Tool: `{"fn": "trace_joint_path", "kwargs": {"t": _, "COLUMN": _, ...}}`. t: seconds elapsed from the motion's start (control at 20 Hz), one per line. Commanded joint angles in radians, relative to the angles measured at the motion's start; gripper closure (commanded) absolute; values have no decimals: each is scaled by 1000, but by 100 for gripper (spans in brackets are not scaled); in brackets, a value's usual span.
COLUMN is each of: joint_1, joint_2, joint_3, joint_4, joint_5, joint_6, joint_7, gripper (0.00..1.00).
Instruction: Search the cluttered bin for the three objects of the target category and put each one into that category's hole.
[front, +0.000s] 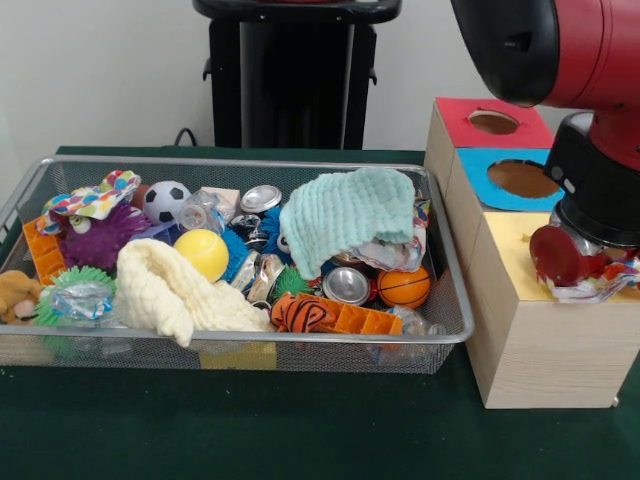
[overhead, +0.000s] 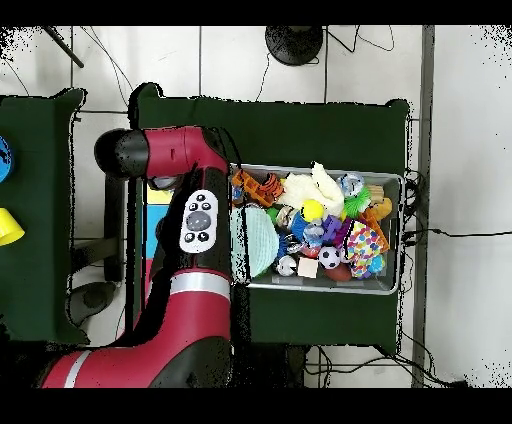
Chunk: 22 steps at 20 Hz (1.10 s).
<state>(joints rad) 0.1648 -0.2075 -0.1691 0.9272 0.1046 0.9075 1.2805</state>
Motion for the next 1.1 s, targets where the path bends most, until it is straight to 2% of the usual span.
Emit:
{"fn": "trace_joint_path", "kwargs": {"t": 0.05, "joint_1": -55, "joint_2": 131, "joint_3": 32, "joint_4": 87, "joint_5": -35, "joint_6": -175, "joint_7": 242, "gripper": 100}}
{"fn": "trace_joint_path", "kwargs": {"t": 0.4, "joint_1": -55, "joint_2": 98, "joint_3": 36, "joint_4": 122, "joint_5": -39, "joint_6": -155, "joint_7": 217, "gripper": 100}}
{"fn": "trace_joint_path", "kwargs": {"t": 0.75, "joint_1": -69, "joint_2": -48, "joint_3": 64, "joint_4": 271, "joint_5": -34, "joint_6": -117, "joint_7": 126, "gripper": 100}}
{"fn": "trace_joint_path", "kwargs": {"t": 1.1, "joint_1": -87, "joint_2": -95, "joint_3": 76, "joint_4": 283, "joint_5": -37, "joint_6": -101, "joint_7": 77, "gripper": 100}}
